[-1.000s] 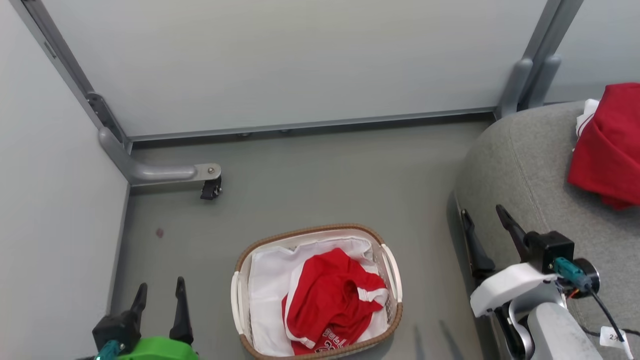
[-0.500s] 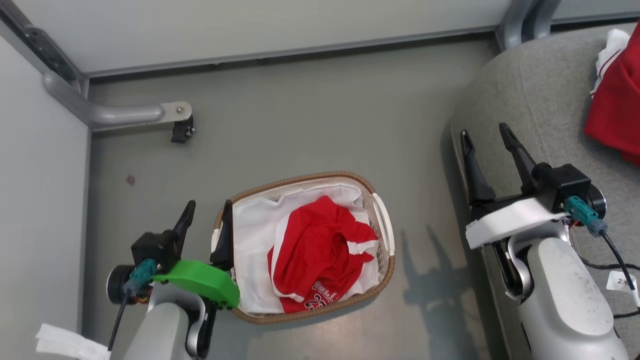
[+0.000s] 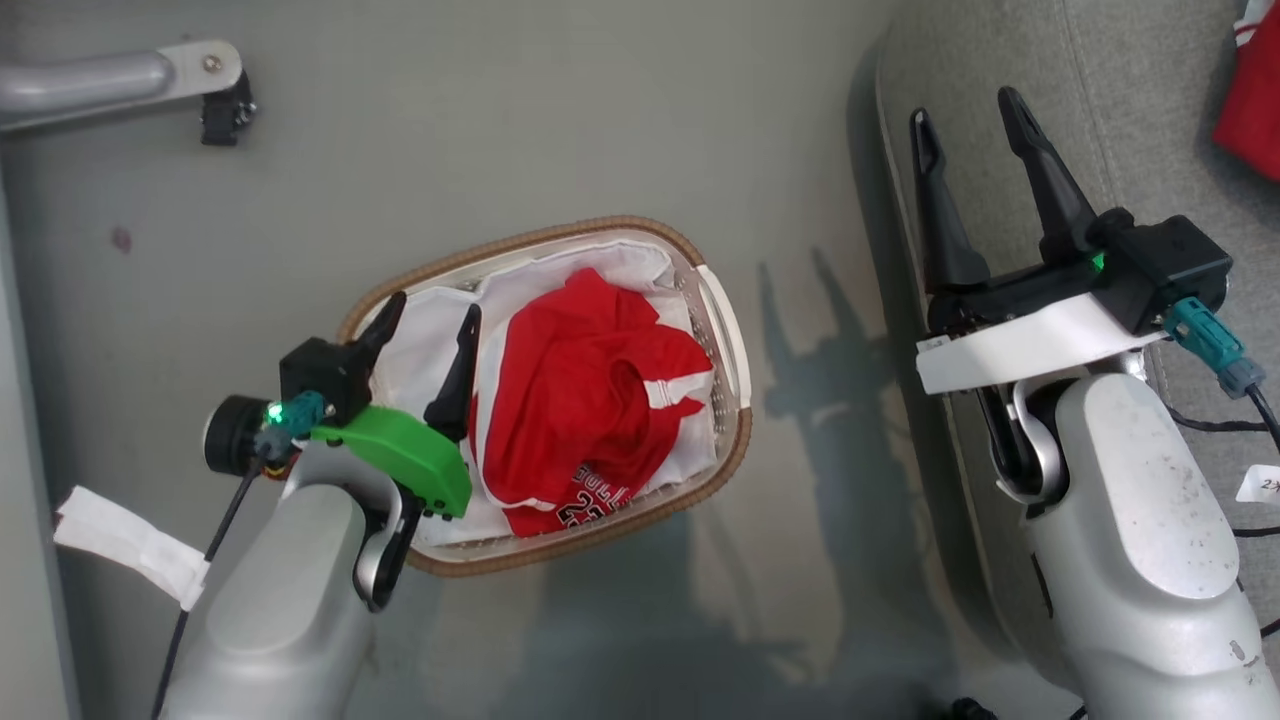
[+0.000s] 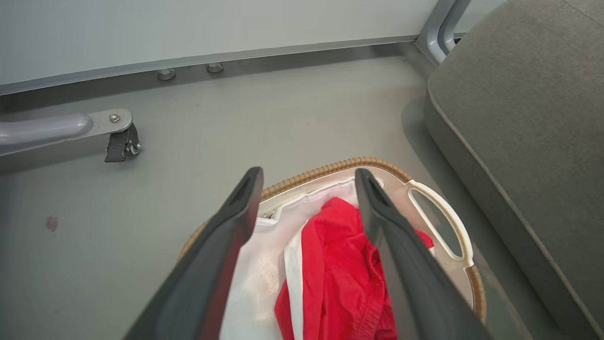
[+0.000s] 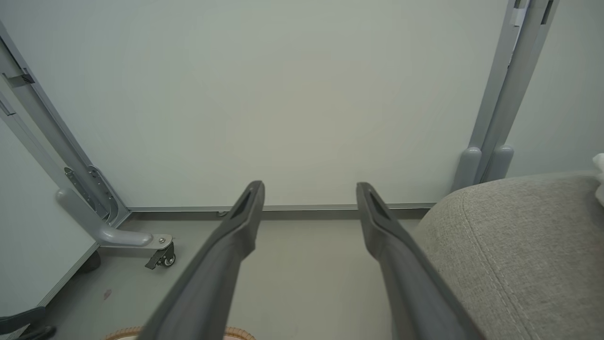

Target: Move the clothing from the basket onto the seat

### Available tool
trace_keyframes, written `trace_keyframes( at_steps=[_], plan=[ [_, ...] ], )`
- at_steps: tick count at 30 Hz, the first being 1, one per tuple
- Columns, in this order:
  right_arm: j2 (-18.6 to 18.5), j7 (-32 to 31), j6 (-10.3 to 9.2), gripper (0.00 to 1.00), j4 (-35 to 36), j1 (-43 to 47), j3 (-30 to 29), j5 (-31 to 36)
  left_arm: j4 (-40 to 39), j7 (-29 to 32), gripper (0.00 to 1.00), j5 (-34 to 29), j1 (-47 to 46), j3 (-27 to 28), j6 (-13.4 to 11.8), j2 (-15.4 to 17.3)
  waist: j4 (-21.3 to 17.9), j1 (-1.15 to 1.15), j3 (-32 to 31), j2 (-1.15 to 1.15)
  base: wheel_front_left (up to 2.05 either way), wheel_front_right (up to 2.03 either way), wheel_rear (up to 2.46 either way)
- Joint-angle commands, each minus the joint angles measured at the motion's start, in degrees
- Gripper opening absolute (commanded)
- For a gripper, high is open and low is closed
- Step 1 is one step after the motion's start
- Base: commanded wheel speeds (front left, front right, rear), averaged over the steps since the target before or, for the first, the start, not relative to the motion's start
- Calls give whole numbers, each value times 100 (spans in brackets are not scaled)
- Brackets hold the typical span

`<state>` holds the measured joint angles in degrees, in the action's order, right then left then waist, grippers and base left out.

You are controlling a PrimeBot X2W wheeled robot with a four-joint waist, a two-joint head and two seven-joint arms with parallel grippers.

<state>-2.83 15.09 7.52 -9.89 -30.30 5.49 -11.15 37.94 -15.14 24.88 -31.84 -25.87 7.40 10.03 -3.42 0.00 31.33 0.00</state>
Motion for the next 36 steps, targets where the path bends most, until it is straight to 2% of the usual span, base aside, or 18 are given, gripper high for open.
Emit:
trace_keyframes(
  at_steps=[1,13,25,31,36],
  plan=[
    [-17,11,-6,100,76,-117,30,-32,85,-1,100,88,-241,-90,13,105,-427,0,709,0,0,0,0],
    [-17,11,-6,100,568,-406,240,-243,950,-1,100,568,-1306,-1105,14,440,-739,0,1534,0,0,0,0],
    [-16,11,-6,100,732,-430,298,-356,2012,-1,100,1005,-2110,-2174,12,686,-910,0,2025,0,0,0,0],
    [-16,11,-6,100,786,-350,296,-364,2669,221,100,1106,-2399,-2452,12,487,-923,0,2129,0,0,0,0],
    [-16,11,-6,100,753,-326,346,-419,2711,539,100,1378,-2355,-2749,7,469,-964,0,2100,0,0,0,0]
  ],
)
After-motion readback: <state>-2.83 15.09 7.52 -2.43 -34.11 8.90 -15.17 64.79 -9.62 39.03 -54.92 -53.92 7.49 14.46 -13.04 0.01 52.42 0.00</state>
